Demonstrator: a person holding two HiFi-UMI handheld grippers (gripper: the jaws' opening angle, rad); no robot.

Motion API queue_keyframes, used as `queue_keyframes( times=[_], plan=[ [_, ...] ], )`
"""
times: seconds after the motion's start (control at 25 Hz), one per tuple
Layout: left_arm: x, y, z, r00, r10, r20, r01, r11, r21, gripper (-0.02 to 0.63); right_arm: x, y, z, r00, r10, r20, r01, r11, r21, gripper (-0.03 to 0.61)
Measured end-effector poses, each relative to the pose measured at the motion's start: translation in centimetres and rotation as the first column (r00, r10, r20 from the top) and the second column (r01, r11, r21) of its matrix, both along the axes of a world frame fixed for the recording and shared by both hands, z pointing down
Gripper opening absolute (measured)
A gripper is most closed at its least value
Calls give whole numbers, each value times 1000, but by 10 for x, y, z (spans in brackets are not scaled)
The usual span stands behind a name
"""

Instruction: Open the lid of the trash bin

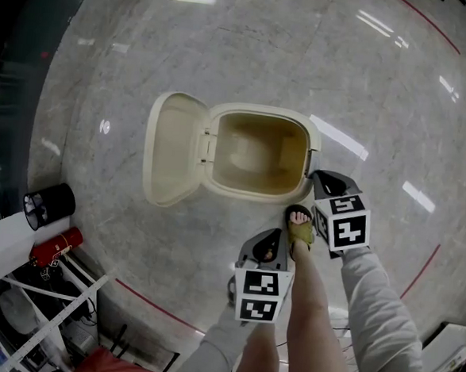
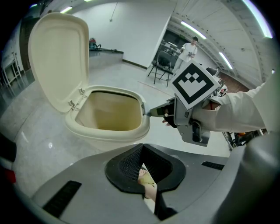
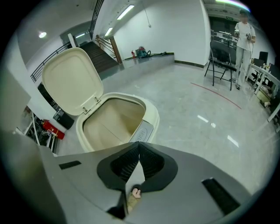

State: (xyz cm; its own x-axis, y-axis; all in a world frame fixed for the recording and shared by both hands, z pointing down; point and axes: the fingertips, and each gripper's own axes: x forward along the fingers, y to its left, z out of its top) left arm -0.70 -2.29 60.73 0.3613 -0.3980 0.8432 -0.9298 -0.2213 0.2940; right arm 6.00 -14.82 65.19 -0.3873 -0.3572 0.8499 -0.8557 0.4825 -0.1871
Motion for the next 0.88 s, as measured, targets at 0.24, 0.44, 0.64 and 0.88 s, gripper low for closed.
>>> queue_keyframes(
  times=[0.24,0.44,0.64,0.88],
  plan=[
    [-4,-1,1,1000,-3,0,3,1000,-2,5,-1,0,0,1000,-3,-5,3,1000,0,-5],
    [-7,-3,3,1000,-5,5,5,1000,0,5,1,0,1,1000,0,-9,0,1000,4,-5],
    [-12,-3,0,1000,0,8,0,1000,2,5,0,-1,0,1000,6,-18,-6,1000,6,-5],
    [-13,-1,-2,1000,-9,6,9,1000,-4,5,2,-2,0,1000,11,-21,-11,1000,4,-5]
  ],
)
